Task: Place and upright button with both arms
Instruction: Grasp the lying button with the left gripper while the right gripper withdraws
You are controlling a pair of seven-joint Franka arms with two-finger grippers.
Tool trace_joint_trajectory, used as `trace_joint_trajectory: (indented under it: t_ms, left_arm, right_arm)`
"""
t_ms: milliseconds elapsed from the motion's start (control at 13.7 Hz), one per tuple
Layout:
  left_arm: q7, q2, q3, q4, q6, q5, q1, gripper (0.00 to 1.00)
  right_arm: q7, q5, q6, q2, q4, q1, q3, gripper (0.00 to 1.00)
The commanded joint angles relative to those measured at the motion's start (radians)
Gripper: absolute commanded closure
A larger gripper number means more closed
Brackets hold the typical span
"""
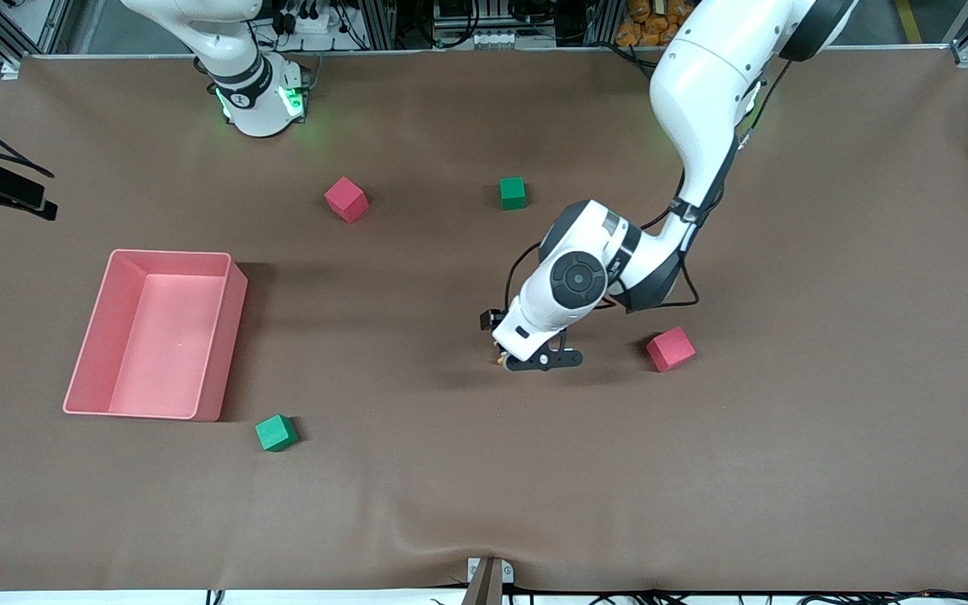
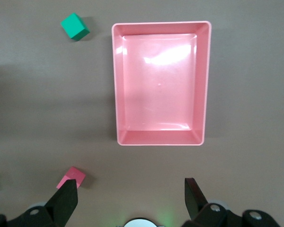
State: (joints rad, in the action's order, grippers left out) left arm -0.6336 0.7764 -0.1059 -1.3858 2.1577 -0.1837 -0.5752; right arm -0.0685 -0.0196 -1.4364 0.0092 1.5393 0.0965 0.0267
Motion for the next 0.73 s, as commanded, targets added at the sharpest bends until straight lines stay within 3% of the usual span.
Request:
trace_joint_trajectory:
  t_ms: [0,219,656]
  left_arm:
    - [-0.031,0.035,0.063,0.033,0.036,0.009,-0.078,0.00]
    - [-0.028,0.060,0.113,0.033,0.048,0.010,-0.114,0.00]
    - [0.003,0.098,0.115,0.033,0.106,0.010,-0.117,0.02]
  right_arm:
    - [0.033,0.047,0.013,-0.014,-0.007,-0.017,-0.011,0.00]
    - [0.111,0.046,0.022,-0.008,-0.050,-0.017,-0.014,0.00]
    - [0.099,0.046,0.033,-0.006,-0.042,-0.018,-0.011,0.00]
